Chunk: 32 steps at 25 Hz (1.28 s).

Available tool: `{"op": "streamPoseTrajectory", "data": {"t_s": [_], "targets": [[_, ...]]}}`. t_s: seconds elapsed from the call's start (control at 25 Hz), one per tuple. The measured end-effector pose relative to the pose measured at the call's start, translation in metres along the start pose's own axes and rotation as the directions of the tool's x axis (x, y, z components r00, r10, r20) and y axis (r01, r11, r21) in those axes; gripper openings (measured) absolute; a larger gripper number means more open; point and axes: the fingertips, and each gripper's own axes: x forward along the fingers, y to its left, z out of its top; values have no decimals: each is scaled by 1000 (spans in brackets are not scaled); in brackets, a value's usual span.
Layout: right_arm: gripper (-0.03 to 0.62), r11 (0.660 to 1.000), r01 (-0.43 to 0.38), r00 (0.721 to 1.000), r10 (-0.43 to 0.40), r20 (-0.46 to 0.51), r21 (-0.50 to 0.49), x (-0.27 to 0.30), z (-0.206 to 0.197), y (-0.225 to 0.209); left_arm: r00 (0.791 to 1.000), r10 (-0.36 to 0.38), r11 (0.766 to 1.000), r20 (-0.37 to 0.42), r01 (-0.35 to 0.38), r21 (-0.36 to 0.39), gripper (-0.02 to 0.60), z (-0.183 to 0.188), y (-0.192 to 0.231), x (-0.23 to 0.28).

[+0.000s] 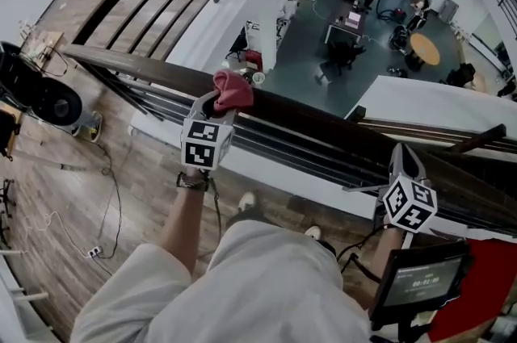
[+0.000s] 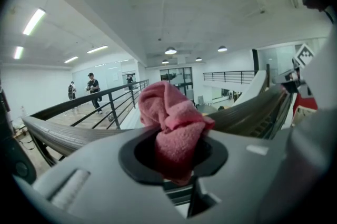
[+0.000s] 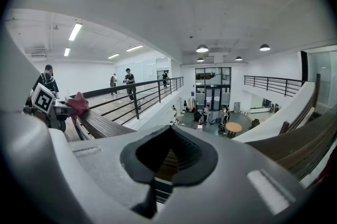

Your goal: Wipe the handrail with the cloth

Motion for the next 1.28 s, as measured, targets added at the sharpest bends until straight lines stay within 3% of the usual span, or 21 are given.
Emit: {"op": "streamPoseTrajectory", "data": {"t_s": [0.56,1.28], "targets": [[2,999,35,999,-35,2,13,-21,-17,-58,998,-62,995,1,62,76,97,17,-92,14],[2,1000,13,1000,-13,2,5,-32,-19,-110,998,-55,997,6,55,52,97,31,-159,21]]}}
